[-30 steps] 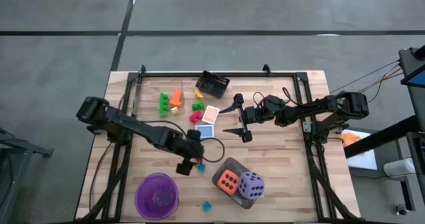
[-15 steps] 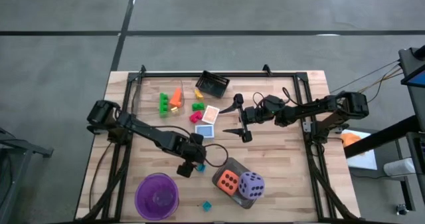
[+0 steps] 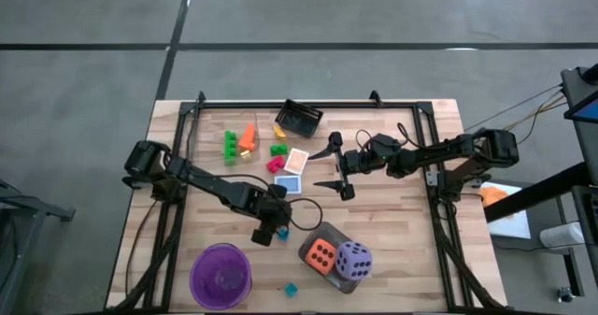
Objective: Pick & Place Toys
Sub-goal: Put the bottom red game piece into the transparent bin
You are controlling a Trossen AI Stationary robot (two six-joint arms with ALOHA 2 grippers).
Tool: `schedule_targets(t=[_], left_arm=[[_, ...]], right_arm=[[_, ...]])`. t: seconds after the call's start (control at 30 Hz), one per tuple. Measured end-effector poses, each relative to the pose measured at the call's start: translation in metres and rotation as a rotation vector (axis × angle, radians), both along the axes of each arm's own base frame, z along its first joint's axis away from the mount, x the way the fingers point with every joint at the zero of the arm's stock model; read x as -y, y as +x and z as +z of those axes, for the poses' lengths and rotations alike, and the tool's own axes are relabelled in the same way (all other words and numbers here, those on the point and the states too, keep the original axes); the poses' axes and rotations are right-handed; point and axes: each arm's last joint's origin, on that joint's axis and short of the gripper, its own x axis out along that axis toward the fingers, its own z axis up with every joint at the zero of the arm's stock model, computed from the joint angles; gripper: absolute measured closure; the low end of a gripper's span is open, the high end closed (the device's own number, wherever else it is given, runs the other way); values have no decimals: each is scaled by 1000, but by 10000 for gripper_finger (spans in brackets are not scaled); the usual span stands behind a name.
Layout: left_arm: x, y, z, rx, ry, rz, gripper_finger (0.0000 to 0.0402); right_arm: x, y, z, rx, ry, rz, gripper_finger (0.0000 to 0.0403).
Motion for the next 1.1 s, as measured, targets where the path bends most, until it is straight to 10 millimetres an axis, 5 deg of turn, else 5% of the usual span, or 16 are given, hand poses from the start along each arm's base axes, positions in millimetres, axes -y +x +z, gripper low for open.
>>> schedule_targets(t=[0.23, 0.5, 0.7, 0.9, 1.1], left_arm=[[0, 0, 1, -2, -3, -1, 324], [-2, -8, 4, -53, 17, 44, 324], [-8, -20, 28, -21, 77, 137, 324], [-14, -35, 65, 212, 45, 177, 324], [-30, -74, 77, 558, -84, 236, 324]], right_arm=[[0, 0, 0, 0, 0, 0, 64], [0, 0, 0, 0, 0, 0, 64], [0, 0, 0, 1, -3, -1, 64], [0, 0, 0, 1, -3, 0, 64], [-1, 0, 0, 1, -4, 11, 64]])
